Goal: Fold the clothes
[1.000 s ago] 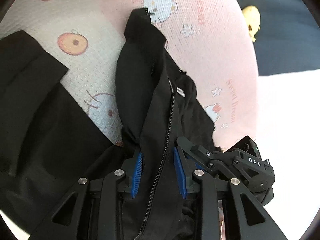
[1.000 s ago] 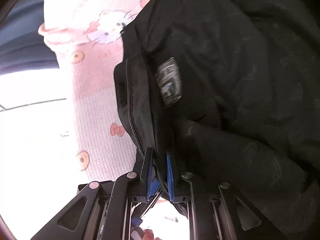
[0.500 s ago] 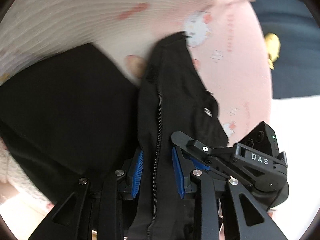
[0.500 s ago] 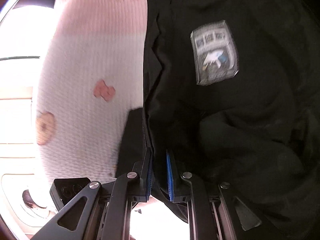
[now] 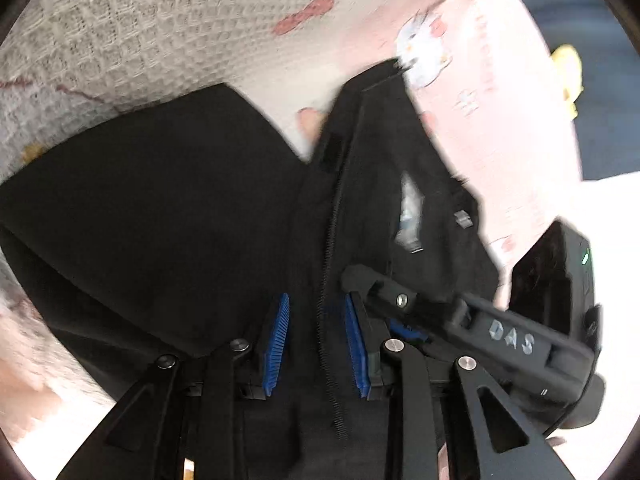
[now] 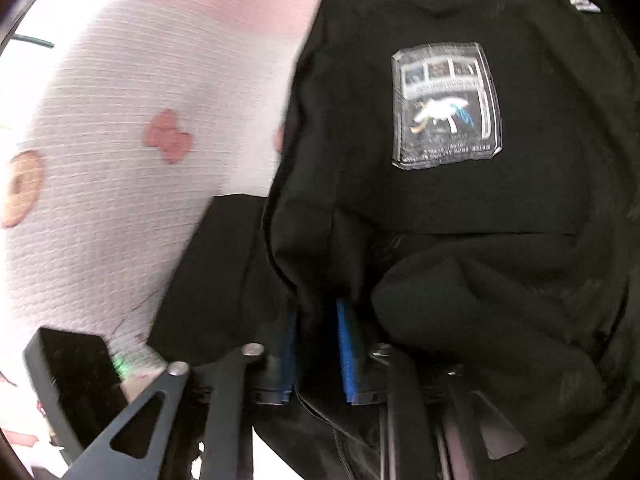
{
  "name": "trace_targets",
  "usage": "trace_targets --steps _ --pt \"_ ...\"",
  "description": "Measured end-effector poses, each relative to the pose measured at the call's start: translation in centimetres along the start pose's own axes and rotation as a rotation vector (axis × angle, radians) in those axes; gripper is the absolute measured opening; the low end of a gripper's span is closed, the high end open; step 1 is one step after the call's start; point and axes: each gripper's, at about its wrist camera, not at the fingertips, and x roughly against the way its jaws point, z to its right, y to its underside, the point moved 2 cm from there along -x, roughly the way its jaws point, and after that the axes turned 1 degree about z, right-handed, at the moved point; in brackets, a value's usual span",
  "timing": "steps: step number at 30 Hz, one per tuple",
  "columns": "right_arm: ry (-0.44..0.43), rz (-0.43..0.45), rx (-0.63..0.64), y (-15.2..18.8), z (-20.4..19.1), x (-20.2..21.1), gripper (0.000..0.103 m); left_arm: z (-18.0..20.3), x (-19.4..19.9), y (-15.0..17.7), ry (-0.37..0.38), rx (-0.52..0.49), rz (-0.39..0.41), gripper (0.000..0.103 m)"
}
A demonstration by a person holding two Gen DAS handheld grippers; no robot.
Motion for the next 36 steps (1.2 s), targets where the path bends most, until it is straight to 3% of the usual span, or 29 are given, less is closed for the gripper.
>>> trace_targets --steps 2,3,4,6,8,10,16,18,25,28,36 --pt "0.057 0.044 0.037 0.3 -0.4 2.1 0.053 -0.6 1.0 -0.2 0.041 0.047 0.022 0.029" --pt "0.082 0.064 0.053 0.5 -0.5 3.0 0.056 -0.7 1.3 -0.2 0.052 0.078 0.027 0.038" --pt "0.090 0.094 0.061 0.8 -0.5 4.3 0.058 -0.9 1.6 -0.3 0.063 0.108 0.033 0.057" --pt "0.088 0.114 0.050 1.5 -0.2 6.3 0.059 -0.9 2.0 -0.2 0.101 0.153 0.041 0.078" --pt "0.080 0.122 0.018 2.1 0.5 7.8 0.060 -0.8 2.4 0.1 0.134 0.183 0.042 0.078" --pt "0.073 0.137 -0.014 5.3 4.2 11.5 0.062 -0.4 2.5 0.4 0.104 0.171 0.020 0.078" --pt "0.179 0.176 -0.058 8.9 8.1 15.9 0.064 1.5 2.5 2.1 0.083 0.042 -0.050 0.078" --pt "0.183 0.188 -0.086 8.1 10.1 16.1 0.064 2.0 2.5 2.9 0.084 0.013 -0.072 0.078" --pt "0.120 0.286 -0.143 12.7 10.4 20.1 0.065 2.3 2.6 6.4 0.106 -0.021 -0.109 0.078" --pt "0.095 0.344 -0.165 14.5 11.0 20.7 0.071 2.3 2.6 8.0 0.119 -0.012 -0.112 0.078" --pt "0.018 0.320 -0.244 17.8 12.9 21.0 0.071 2.3 3.3 11.4 0.172 -0.003 -0.046 0.078"
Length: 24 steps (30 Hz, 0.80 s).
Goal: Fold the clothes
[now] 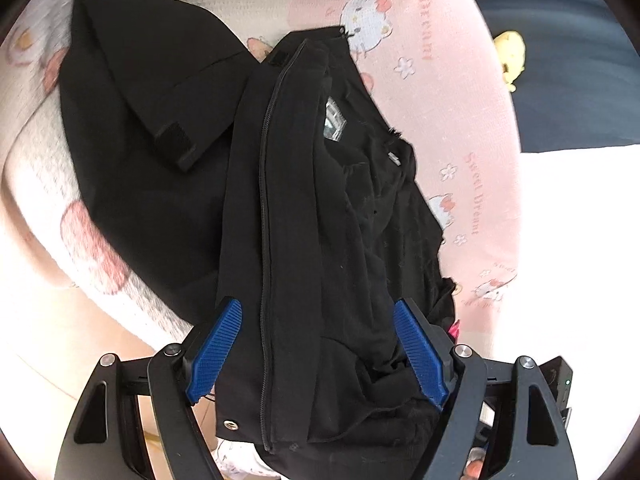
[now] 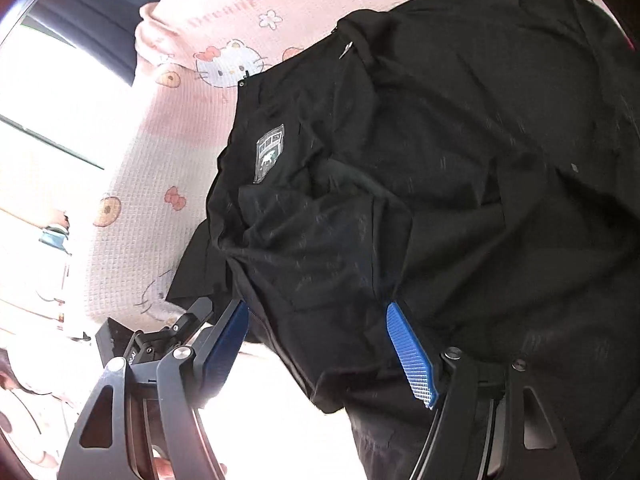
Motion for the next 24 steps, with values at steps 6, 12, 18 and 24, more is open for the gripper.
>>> trace_targets --steps 6,12,18,24 --pt "0.088 -0.042 0.185 2.2 -0.5 1.4 0.071 -1.0 1.0 2.9 0.004 0.001 0.075 0.078" --pt "-0.053 -0.077 -0.019 3.3 1.3 0.8 0.071 -2.5 0.5 3.7 -0.014 0.000 0.032 0.078" --pt "-0.028 -0.089 -0.099 3.4 1.6 -1.2 0.071 -4.5 -0.7 4.2 0.034 0.041 0.015 0.078" --pt "0.005 -0.166 -0.150 3.1 1.9 -4.5 0.071 -6.0 -2.6 5.1 0.096 0.105 -0.044 0.078"
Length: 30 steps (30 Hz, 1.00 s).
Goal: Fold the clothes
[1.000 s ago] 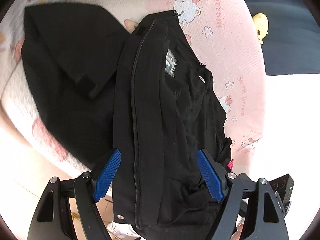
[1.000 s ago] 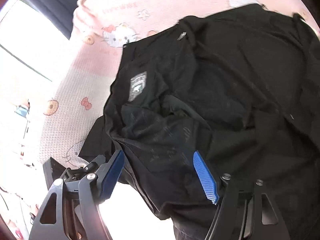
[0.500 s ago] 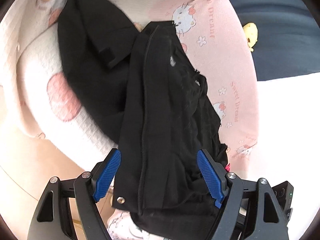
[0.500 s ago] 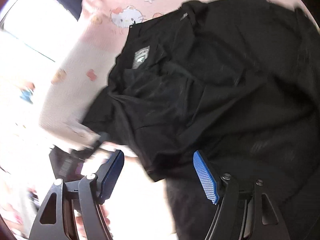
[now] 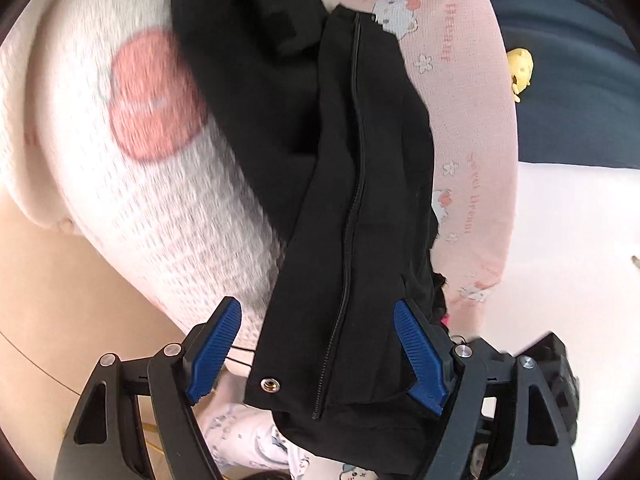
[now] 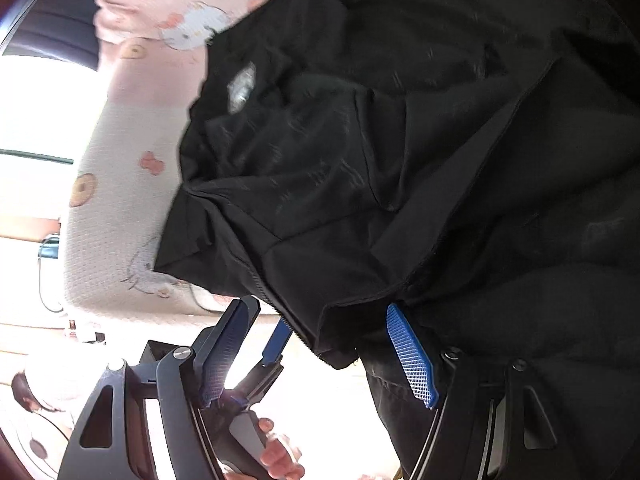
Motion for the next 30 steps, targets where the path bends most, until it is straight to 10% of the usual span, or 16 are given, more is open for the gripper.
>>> trace_targets --steps 7,14,30 --pt "0.005 0.013 -0.081 -0.9 1.3 -1.9 0.071 0.6 -1.4 0.5 0.037 -0.025 -0.005 0.085" --pt "0.027 0.010 -0.154 -0.7 2.8 -3.7 0.035 1.0 -1.8 0.5 0.052 -0.036 -0.016 0.085" --pt "0.104 -0.046 -0.001 0.3 0.7 -5.2 0.009 4.8 -1.5 1.2 0.041 -0.180 -0.022 0.026"
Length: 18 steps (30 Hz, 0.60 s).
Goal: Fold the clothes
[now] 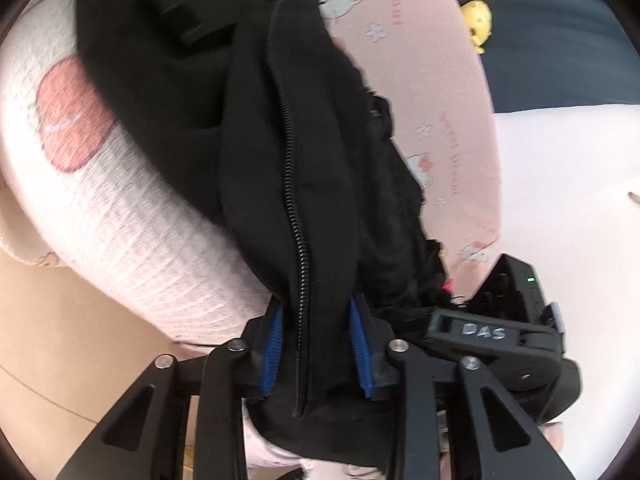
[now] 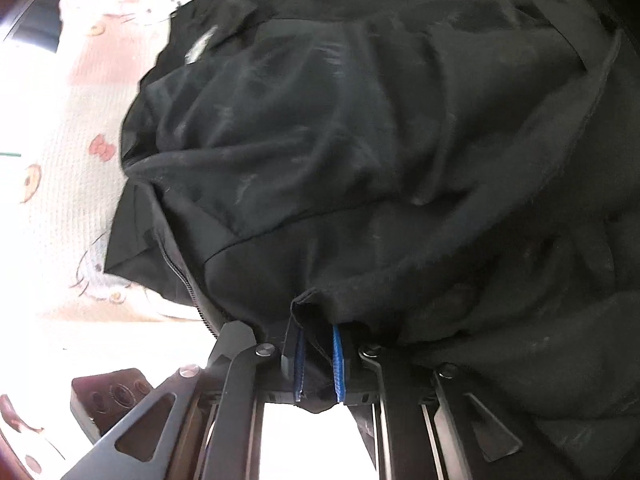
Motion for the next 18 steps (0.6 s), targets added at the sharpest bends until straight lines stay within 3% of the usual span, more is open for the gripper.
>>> trace_targets --steps 4,7,13,18 --pt "-0.056 -0.006 -0.007 0.5 -1.2 1.0 0.009 0.8 1.4 -0.7 0.104 0.062 0.022 0.026" --pt "-0.088 -0.029 -0.002 0.9 -2.4 1.5 0.009 1.5 3.4 -1.0 0.096 0.030 0.040 0.026" --pt "-0.065 -0.024 0.100 2.6 -6.8 2.2 0.009 2.4 7.1 -1.3 0.017 -0.033 0.102 0.026" --pt "-0.048 -0.023 0.166 4.1 -8.8 0.7 0.009 -1.2 10.3 -2.3 -0.080 -0.005 0.152 0.026"
